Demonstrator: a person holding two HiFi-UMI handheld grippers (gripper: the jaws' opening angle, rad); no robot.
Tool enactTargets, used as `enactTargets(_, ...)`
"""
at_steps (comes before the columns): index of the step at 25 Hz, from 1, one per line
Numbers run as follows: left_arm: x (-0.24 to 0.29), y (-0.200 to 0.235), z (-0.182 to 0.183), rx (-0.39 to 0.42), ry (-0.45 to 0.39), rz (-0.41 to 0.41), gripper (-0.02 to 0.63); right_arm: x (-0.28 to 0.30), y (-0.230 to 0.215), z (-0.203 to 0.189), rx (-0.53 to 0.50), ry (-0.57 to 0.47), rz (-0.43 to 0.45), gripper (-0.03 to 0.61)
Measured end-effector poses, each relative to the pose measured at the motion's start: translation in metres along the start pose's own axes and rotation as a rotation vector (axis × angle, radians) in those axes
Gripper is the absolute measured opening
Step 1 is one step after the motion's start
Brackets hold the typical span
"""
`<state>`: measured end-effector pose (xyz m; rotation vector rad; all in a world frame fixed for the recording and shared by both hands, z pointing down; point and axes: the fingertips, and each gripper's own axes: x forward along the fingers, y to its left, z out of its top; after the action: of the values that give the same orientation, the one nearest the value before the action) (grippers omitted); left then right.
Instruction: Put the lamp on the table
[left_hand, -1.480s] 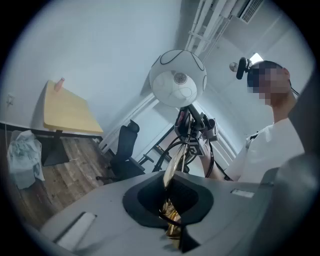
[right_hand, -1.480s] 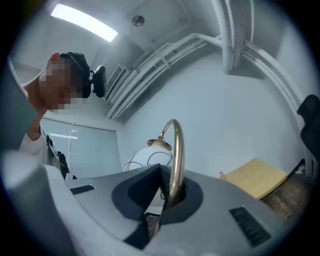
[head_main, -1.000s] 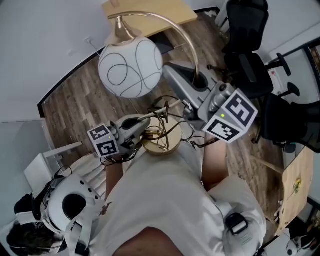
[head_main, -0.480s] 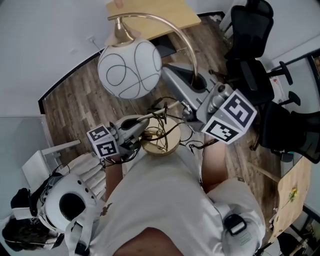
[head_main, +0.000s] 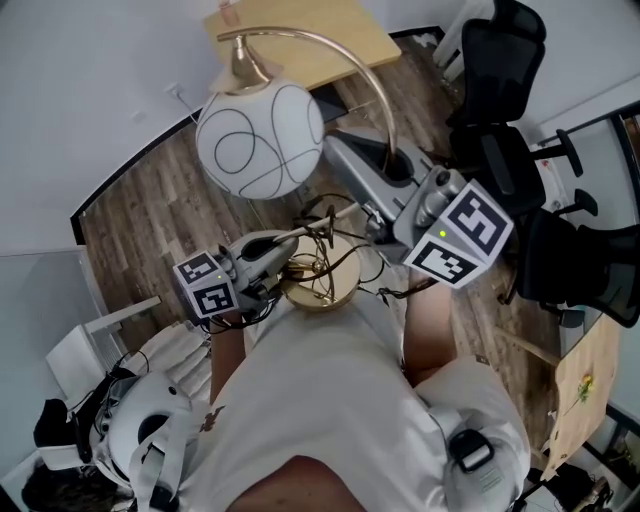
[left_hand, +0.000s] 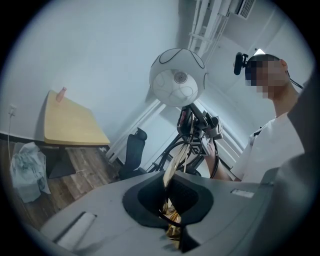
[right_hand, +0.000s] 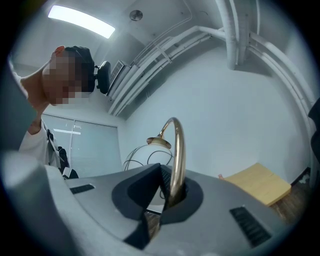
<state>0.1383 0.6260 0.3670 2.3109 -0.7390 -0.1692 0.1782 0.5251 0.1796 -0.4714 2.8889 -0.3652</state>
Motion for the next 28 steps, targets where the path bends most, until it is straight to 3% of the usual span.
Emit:
enactTargets(14,0.002,0.059,0.059,0.013,0.044,-0.032,0.002,0.058,-0.053,0.009,-0.005,-0.003,-0.068,0.002)
enactTargets(28,0.027,0.119,0.111,0.016,0.048,-0.022,0.002,0.106,-0.12,0.018,0.006,0.0,-0.07,0.002)
